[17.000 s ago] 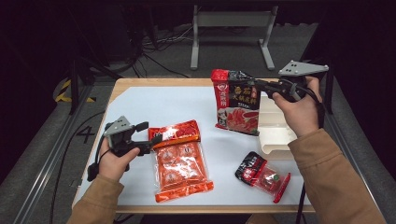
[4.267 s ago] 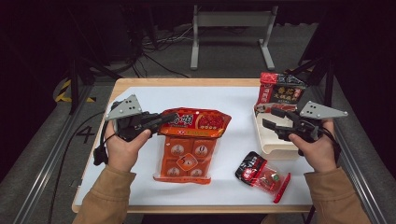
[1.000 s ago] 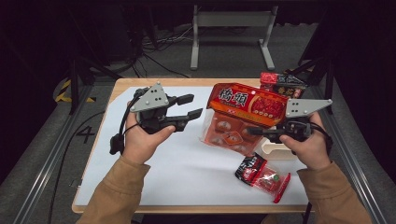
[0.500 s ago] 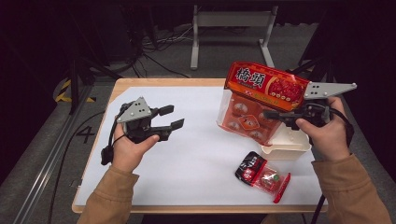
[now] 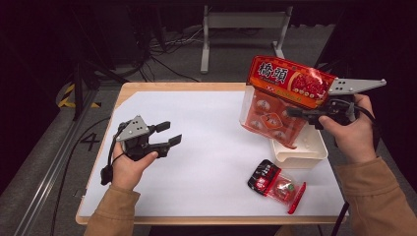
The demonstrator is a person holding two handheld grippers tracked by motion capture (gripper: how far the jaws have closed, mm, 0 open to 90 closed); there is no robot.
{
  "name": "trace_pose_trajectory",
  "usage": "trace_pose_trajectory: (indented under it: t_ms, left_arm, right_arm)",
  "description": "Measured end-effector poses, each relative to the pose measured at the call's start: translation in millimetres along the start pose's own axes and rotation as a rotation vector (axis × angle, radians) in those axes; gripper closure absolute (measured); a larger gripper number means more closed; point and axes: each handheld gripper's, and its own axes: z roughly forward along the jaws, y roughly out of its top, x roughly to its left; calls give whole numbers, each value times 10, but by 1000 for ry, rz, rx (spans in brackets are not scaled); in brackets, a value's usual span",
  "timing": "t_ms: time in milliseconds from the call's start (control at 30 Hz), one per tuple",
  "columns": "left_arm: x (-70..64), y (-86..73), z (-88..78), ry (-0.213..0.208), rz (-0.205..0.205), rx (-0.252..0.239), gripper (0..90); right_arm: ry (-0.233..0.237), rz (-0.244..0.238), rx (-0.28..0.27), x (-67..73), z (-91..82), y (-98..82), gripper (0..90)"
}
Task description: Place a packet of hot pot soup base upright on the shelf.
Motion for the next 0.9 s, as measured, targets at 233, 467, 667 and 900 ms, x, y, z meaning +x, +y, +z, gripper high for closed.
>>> trace_pose_trajectory:
  t_ms: [233, 467, 667, 900]
  left_arm:
    - [31, -112, 18, 27, 3, 26, 363]
    - [82, -187, 29, 89, 10, 41, 283]
    - [126, -224, 21, 95, -15, 36, 247]
    - [136, -254, 16, 89, -34, 42, 240]
  right_arm:
    - [-59, 11, 14, -113, -50, 31, 705]
    - [-120, 20, 28, -212, -93, -8, 705]
    - [-157, 39, 30, -277, -145, -57, 705]
    - [-188, 67, 16, -375, -213, -171, 705]
